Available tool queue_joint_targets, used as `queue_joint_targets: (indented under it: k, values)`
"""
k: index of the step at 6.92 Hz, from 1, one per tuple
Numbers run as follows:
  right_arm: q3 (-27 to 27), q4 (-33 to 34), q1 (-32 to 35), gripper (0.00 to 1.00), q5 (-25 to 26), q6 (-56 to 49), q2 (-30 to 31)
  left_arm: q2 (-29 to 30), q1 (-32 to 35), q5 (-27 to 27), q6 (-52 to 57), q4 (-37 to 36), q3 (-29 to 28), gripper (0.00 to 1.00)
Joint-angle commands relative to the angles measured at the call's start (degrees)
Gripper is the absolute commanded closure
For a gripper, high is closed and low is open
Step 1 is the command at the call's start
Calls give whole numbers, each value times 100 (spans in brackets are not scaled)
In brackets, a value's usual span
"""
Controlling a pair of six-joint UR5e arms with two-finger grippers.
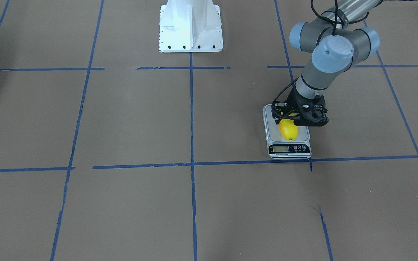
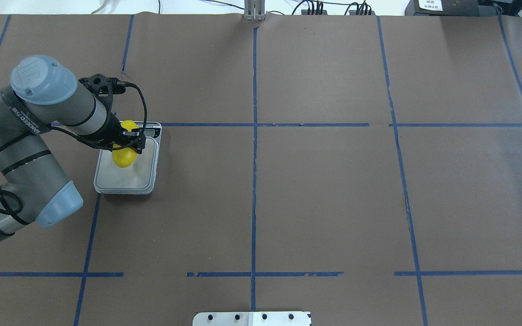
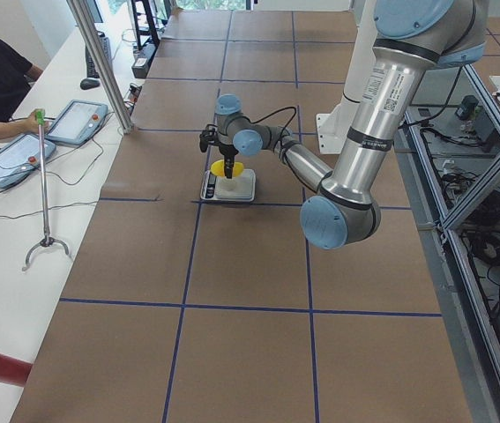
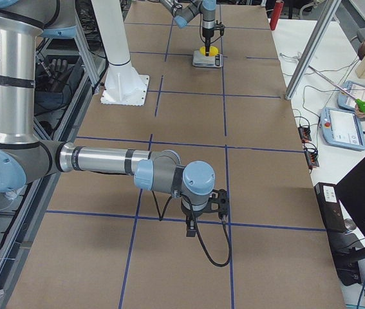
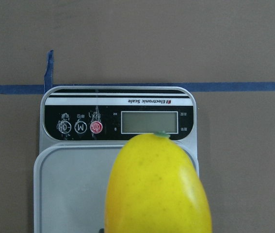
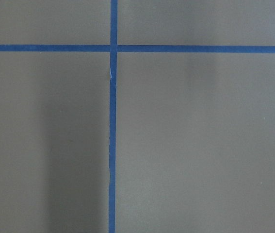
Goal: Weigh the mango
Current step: 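Lower the mango onto the scale pan and open the left gripper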
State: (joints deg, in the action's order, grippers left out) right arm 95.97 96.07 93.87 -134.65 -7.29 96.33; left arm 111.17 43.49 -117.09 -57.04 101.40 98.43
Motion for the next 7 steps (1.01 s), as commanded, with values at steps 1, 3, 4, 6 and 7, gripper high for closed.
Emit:
queue_joint_targets:
  k: [1, 3, 4, 6, 7]
  values:
    - [-8, 0, 0, 0, 0, 0, 0, -112, -16, 116, 18, 221, -166, 100]
    - [0, 0, 0, 0, 0, 0, 0, -148, -33, 107, 53, 302, -149, 1]
    - [0, 0, 0, 0, 0, 0, 0, -157, -33, 107, 61, 302, -105, 0]
    - [-8, 0, 0, 0, 0, 0, 0, -183, 36, 81, 88, 197, 409, 0]
    - [0, 0, 0, 0, 0, 0, 0, -375, 159, 90, 114, -169, 1154, 0]
